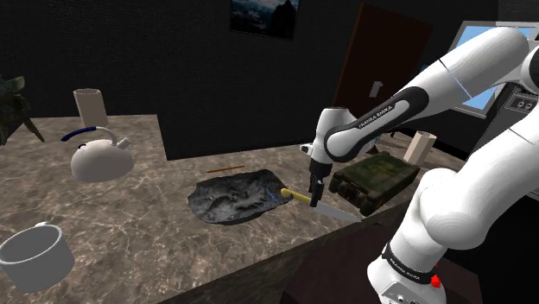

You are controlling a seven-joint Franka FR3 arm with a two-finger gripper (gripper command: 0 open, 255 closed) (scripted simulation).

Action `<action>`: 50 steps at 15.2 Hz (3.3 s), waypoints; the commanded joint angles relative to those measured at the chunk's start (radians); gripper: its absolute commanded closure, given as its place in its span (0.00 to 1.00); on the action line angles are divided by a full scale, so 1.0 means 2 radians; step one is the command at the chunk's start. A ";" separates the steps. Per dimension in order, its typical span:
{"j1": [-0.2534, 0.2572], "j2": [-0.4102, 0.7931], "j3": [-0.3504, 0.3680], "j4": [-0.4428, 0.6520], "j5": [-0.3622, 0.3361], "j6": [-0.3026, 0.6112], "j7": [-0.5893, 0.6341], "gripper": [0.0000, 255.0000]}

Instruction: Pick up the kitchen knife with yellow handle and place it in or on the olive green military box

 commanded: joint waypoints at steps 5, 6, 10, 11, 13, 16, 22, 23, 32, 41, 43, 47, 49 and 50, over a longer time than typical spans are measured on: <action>0.014 0.055 -0.009 -0.010 0.021 0.064 -0.019 0.00; 0.016 0.060 -0.009 -0.011 0.024 0.070 -0.021 0.00; 0.016 0.060 -0.009 -0.011 0.024 0.070 -0.021 0.00; 0.016 0.060 -0.009 -0.011 0.024 0.070 -0.021 0.00; 0.016 0.060 -0.009 -0.011 0.024 0.070 -0.021 0.00; 0.016 0.060 -0.009 -0.011 0.024 0.070 -0.021 1.00; 0.016 0.060 -0.009 -0.011 0.024 0.070 -0.021 1.00; 0.016 0.060 -0.009 -0.011 0.024 0.070 -0.021 1.00; -0.002 -0.019 0.004 0.002 -0.005 -0.020 0.005 1.00; -0.011 -0.080 0.015 0.027 -0.015 -0.105 0.019 1.00; -0.012 -0.091 0.017 0.034 -0.016 -0.123 0.022 1.00; -0.013 -0.111 0.020 0.050 -0.017 -0.158 0.026 1.00; -0.014 -0.119 0.022 0.058 -0.017 -0.175 0.028 1.00; -0.014 -0.123 0.023 0.062 -0.017 -0.184 0.029 1.00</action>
